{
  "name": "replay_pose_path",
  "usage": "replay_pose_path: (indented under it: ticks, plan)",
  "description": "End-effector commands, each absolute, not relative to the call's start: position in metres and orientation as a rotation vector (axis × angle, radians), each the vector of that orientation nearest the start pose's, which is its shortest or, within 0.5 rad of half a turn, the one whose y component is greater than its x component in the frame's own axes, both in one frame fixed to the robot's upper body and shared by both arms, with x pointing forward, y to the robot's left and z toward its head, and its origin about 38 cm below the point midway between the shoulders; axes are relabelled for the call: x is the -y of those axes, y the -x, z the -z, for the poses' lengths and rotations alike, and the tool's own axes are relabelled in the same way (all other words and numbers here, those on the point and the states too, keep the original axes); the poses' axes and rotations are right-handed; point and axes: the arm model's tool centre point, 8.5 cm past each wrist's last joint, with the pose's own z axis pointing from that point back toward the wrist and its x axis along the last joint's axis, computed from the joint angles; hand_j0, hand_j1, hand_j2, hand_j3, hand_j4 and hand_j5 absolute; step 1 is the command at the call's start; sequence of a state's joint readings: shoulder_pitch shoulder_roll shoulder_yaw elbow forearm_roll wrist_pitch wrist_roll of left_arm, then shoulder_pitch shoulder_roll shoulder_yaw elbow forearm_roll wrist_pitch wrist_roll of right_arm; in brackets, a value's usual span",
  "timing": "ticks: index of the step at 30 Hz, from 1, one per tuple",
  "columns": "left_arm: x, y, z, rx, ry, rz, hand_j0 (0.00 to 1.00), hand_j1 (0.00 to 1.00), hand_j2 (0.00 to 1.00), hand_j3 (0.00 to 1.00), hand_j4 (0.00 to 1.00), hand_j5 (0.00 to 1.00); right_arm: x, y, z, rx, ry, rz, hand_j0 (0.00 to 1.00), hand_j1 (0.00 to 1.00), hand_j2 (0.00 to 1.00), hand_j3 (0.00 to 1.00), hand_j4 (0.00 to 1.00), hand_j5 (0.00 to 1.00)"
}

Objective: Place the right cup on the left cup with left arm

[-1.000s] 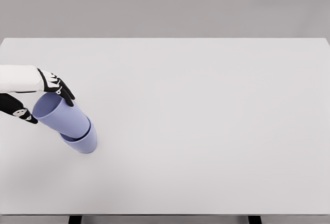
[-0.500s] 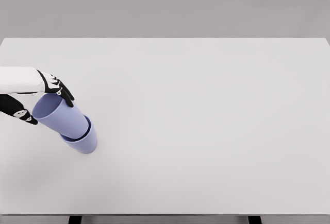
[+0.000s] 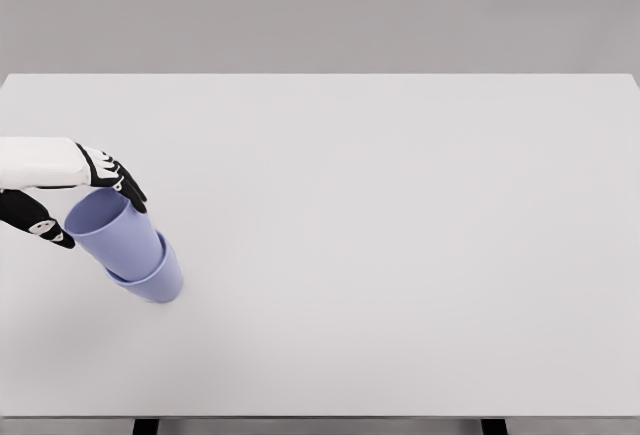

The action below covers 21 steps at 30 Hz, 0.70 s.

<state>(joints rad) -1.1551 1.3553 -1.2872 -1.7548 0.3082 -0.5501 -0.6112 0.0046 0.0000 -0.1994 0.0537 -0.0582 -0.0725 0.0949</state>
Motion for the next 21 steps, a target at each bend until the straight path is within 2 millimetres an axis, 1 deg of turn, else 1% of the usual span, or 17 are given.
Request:
replay_pose_path:
  ticks: [1,6,14,21]
  plan:
    - [-0.3503,-0.3532,-0.3086,1.304,-0.016,2.025,0.77,0.77,0.77,0.77,0.77,0.77,0.2619,0.0124,0.261,0.037,-0.002,0.255,1.0,1.0,1.0,1.0,1.0,1.0]
    - [-0.3498,-0.3531,-0.3091,1.306,-0.016,2.026,0.79,0.79,0.79,0.79,0.79,0.79,0.2619,0.0124,0.261,0.037,-0.002,0.255,1.0,1.0,1.0,1.0,1.0,1.0]
    - [-0.3489,-0.3529,-0.3101,1.308,-0.018,2.03,0.87,0.87,0.87,0.87,0.87,0.87,0.2619,0.0124,0.261,0.037,-0.002,0.255,1.0,1.0,1.0,1.0,1.0,1.0]
    - [-0.349,-0.3523,-0.3103,1.309,-0.018,2.032,0.92,0.92,0.92,0.92,0.92,0.92,0.2619,0.0124,0.261,0.037,-0.002,0.255,1.0,1.0,1.0,1.0,1.0,1.0]
